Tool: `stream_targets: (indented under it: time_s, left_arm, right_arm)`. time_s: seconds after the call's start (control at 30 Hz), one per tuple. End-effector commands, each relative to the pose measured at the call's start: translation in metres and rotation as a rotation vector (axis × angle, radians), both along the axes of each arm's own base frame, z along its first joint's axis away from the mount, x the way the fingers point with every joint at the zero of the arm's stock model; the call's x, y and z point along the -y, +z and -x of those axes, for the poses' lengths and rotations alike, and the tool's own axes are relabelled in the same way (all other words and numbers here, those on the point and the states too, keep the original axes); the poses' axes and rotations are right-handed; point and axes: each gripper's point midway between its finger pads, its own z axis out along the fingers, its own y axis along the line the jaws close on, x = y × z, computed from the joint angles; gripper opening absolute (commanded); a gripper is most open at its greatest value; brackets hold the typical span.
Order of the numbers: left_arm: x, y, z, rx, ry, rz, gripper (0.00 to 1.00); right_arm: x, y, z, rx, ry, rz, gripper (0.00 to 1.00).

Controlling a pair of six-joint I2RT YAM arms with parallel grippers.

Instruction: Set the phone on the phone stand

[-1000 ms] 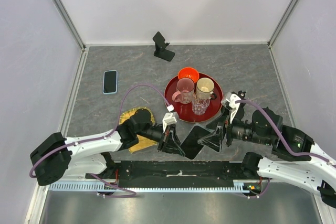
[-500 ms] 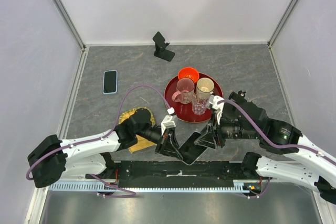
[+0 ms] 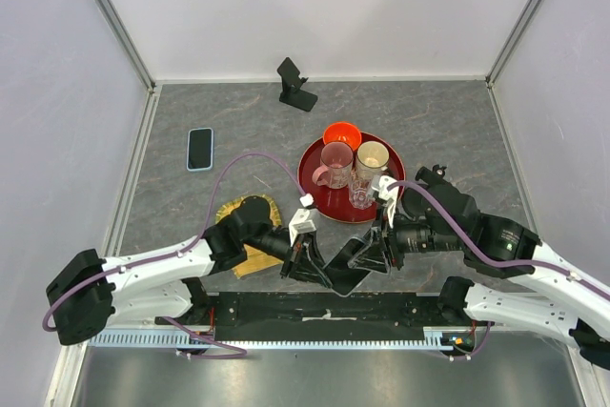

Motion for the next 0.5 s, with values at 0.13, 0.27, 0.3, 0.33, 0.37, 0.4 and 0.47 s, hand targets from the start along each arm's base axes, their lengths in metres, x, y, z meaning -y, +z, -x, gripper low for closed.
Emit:
stream_targets:
  time_s: [0.13,0.27,0.3,0.33,0.37,0.4,0.47]
  left_arm:
    - [0.008,0.038,-0.021,0.127,0.12,0.148,0.02]
    - [0.008,0.041,-0.024,0.132,0.148,0.163,0.02]
    - [0.008,0.041,-0.025,0.132,0.15,0.166,0.02]
    - [0.009,0.041,-0.024,0.129,0.146,0.169,0.02]
    - [0.01,0.041,-0.024,0.124,0.14,0.167,0.02]
    - [0.011,0.043,-0.024,0.122,0.135,0.169,0.02]
    - [0.013,0.041,-0.023,0.116,0.122,0.164,0.02]
  right_arm:
    - [-0.007,0.015,-0.002,-0.019,-0.043,-0.132,0.4]
    - [-0.007,0.022,-0.002,-0.017,-0.061,-0.196,0.36]
    - [-0.007,0.022,-0.002,-0.015,-0.063,-0.204,0.33]
    - [-0.007,0.023,-0.003,-0.012,-0.069,-0.211,0.32]
    - [-0.007,0.025,-0.004,-0.008,-0.074,-0.222,0.31]
    - [-0.007,0.026,-0.004,-0.007,-0.073,-0.226,0.27]
    - [-0.008,0.03,-0.005,0.002,-0.077,-0.24,0.24]
